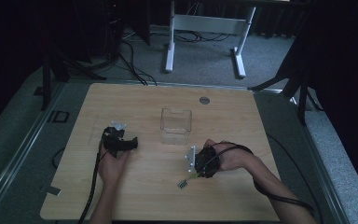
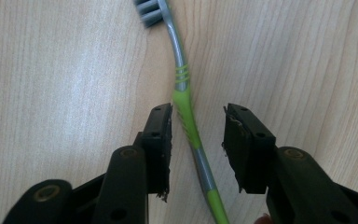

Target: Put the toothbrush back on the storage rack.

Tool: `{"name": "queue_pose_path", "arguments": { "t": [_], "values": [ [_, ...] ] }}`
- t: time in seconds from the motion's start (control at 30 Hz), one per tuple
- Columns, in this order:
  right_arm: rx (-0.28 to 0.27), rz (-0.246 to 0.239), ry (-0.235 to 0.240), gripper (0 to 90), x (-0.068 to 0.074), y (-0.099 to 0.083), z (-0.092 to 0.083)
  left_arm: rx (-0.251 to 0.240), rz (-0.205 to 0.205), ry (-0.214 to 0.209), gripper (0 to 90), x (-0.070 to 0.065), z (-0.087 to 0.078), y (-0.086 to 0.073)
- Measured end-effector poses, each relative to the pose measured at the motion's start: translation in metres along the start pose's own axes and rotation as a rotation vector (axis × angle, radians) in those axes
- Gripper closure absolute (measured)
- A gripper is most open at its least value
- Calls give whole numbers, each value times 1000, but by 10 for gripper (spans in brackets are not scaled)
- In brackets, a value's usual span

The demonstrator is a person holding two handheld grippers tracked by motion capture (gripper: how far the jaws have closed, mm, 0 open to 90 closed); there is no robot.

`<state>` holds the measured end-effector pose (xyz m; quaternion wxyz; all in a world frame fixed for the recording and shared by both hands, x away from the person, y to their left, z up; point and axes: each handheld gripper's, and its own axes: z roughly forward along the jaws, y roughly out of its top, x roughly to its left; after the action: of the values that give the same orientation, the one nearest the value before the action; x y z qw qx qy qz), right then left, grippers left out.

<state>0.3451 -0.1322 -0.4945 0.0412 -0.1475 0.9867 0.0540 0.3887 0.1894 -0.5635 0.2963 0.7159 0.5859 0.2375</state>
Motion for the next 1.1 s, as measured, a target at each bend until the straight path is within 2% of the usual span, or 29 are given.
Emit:
{"name": "queue_pose_path", "arguments": {
  "t": [1.1],
  "values": [
    [57, -23, 22, 657, 2, 0, 11, 0, 0, 0, 119, 0, 0, 0]
  ]
}}
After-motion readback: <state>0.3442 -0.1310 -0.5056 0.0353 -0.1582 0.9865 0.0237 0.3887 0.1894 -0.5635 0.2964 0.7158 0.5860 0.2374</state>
